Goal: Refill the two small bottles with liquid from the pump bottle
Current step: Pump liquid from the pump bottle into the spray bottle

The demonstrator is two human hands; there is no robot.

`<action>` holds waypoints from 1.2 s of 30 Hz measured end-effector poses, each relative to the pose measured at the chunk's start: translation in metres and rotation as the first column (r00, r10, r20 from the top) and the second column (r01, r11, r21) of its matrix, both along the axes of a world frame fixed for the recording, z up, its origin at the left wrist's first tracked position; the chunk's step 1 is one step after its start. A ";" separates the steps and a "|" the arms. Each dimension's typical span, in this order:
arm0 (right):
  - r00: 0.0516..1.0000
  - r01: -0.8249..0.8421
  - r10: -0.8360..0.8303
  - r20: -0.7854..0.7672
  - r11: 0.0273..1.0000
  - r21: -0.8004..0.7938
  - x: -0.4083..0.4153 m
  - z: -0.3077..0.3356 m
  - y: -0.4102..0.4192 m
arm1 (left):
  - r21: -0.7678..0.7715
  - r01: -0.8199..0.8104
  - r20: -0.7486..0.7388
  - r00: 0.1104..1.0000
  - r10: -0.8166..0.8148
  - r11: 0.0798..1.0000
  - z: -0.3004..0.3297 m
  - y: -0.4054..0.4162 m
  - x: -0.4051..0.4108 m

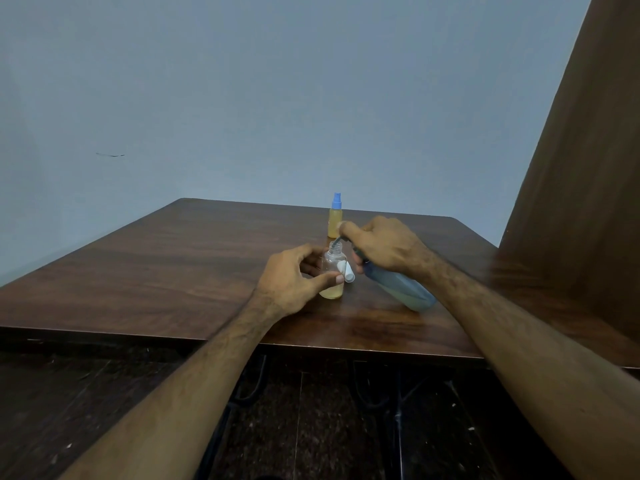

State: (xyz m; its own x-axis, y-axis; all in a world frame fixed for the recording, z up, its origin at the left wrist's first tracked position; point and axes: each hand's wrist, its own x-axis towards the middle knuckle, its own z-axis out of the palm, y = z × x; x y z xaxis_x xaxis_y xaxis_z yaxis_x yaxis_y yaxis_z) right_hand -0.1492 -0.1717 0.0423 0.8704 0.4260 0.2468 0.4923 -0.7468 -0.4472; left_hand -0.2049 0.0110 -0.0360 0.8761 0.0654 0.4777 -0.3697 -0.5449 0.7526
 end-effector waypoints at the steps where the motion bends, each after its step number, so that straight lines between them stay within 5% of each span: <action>1: 1.000 0.007 -0.007 -0.006 1.000 0.017 0.000 0.000 0.000 | 0.002 -0.001 -0.001 1.000 0.001 1.000 0.000 0.000 0.000; 36: 0.999 0.047 -0.046 0.028 0.998 -0.035 -0.006 0.001 0.004 | -0.010 0.006 0.001 1.000 -0.006 1.000 -0.002 0.000 0.001</action>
State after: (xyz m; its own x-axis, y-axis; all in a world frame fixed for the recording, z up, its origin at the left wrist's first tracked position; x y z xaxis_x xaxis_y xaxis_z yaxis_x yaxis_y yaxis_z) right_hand -0.1550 -0.1676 0.0428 0.8827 0.3940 0.2563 0.4682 -0.7843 -0.4070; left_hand -0.2040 0.0110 -0.0378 0.8760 0.0644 0.4780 -0.3739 -0.5352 0.7574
